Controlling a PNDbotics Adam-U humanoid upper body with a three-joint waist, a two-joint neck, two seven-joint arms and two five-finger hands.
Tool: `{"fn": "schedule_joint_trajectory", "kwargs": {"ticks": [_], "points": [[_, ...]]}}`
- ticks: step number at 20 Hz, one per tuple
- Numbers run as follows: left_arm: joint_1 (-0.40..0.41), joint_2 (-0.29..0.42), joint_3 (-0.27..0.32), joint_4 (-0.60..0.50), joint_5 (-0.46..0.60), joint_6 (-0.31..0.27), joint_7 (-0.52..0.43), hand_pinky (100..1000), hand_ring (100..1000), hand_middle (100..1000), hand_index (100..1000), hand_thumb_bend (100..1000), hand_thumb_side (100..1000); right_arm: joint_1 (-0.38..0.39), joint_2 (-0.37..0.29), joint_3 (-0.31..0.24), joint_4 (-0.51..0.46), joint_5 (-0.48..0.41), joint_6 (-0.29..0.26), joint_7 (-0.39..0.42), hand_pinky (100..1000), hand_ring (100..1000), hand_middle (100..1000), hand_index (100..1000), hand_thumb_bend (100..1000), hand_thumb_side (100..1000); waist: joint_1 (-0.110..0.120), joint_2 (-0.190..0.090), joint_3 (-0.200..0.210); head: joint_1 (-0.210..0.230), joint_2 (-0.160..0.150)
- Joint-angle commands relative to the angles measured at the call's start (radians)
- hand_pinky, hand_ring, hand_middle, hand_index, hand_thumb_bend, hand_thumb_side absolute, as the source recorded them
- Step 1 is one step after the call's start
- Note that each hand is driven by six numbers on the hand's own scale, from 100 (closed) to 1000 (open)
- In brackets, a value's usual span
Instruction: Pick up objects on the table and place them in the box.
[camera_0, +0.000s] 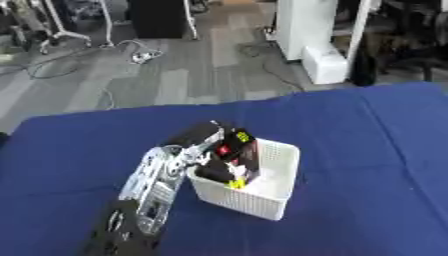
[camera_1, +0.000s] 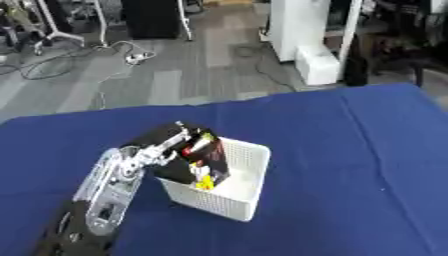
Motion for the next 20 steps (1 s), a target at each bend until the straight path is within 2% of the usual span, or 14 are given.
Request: {"fn": "schedule_joint_trajectory", "kwargs": {"ticks": [1, 3, 4, 6, 9, 11, 16, 20], "points": [[-0.015, 0.003, -0.002, -0.001, -0.014, -0.028, -0.008, 203, 517, 728, 645, 100, 434, -0.016, -0.022, -0.006, -0.013, -0.003, 0.002, 0.001, 180, 311, 320, 485, 100, 1000, -0.004, -0.005, -0.001, 0.003, -0.010], [-0.020, 0.003, -0.001, 0.005, -0.029, -0.043, -0.008, 361, 608, 803, 710, 195, 540, -0.016, -0.022, -0.006, -0.013, -0.003, 0.003, 0.001, 180, 311, 320, 485, 100, 1000, -0.004, -0.005, -0.002, 0.003, -0.011], [-0.022, 0.003, 0.001, 0.007, -0.034, -0.049, -0.006, 484, 680, 853, 761, 272, 597, -0.016, -0.022, -0.006, -0.013, -0.003, 0.003, 0.001, 180, 311, 320, 485, 100, 1000, -0.004, -0.005, -0.002, 0.003, -0.011], [-0.028, 0.004, 0.005, 0.009, -0.046, -0.061, 0.003, 667, 781, 928, 832, 386, 719, -0.016, -0.022, -0.006, -0.013, -0.003, 0.003, 0.001, 180, 311, 320, 485, 100, 1000, -0.004, -0.005, -0.002, 0.002, -0.011], [-0.040, 0.008, 0.012, 0.001, -0.057, -0.078, 0.026, 856, 876, 992, 895, 466, 788, -0.016, -0.022, -0.006, -0.013, -0.003, 0.004, 0.000, 180, 311, 320, 485, 100, 1000, -0.004, -0.006, -0.002, 0.001, -0.012], [-0.048, 0.011, 0.018, -0.019, -0.057, -0.094, 0.066, 875, 888, 1000, 916, 483, 790, -0.015, -0.022, -0.006, -0.013, -0.003, 0.004, 0.001, 180, 311, 320, 485, 100, 1000, -0.004, -0.007, -0.001, -0.001, -0.012], [-0.064, 0.018, 0.024, -0.090, 0.034, -0.109, 0.293, 828, 856, 1000, 938, 536, 616, -0.011, -0.023, -0.007, -0.013, -0.001, 0.002, 0.003, 180, 311, 320, 485, 100, 1000, -0.005, -0.009, 0.003, -0.001, -0.013], [-0.074, 0.033, 0.018, -0.155, 0.129, -0.141, 0.512, 788, 813, 964, 901, 549, 498, -0.008, -0.023, -0.007, -0.013, 0.000, 0.000, 0.005, 179, 311, 320, 485, 100, 1000, -0.005, -0.010, 0.005, 0.002, -0.016]]}}
